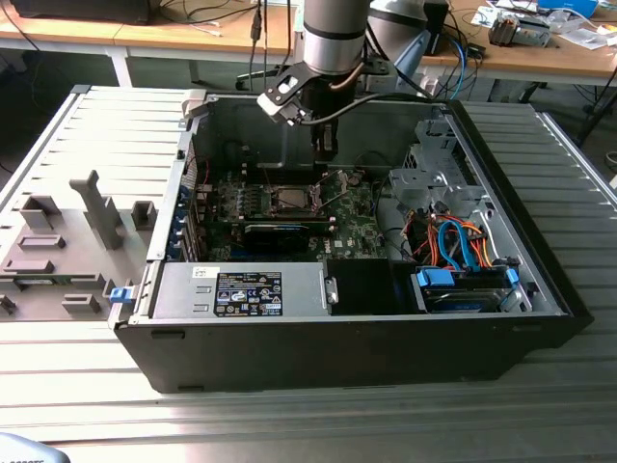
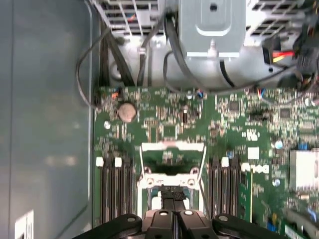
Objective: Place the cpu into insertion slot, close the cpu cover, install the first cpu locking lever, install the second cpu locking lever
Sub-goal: 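Close the cpu cover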
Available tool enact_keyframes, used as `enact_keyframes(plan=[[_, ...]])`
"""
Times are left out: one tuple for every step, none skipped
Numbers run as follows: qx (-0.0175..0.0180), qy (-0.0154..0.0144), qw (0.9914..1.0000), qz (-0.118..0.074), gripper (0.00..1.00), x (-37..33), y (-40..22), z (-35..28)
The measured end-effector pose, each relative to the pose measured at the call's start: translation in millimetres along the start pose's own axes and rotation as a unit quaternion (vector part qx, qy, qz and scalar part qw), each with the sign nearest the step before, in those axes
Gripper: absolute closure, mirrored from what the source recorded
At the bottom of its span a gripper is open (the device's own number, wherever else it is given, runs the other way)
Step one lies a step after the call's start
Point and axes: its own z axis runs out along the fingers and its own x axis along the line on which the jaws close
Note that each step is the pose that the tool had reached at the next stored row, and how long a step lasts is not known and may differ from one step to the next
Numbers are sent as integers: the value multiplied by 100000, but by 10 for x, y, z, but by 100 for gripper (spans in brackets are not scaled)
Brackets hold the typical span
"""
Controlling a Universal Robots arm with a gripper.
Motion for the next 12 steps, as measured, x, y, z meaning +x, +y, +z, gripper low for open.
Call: enact_keyframes(plan=[[3,7,100000,-4,89,-1,33,1],[6,14,100000,-2,89,-1,86,2],[23,14,100000,-2,89,-2,155,2],[45,9,100000,-5,89,-3,192,3],[73,8,100000,-1,89,-3,237,3],[110,7,100000,-4,89,-4,295,4],[130,12,100000,0,89,-4,328,5],[154,22,100000,-8,89,-4,362,6],[210,17,100000,-1,89,-6,418,6],[249,18,100000,-3,89,-6,449,7],[308,26,100000,-6,89,-6,484,8],[364,24,99999,2,89,-7,511,11]])
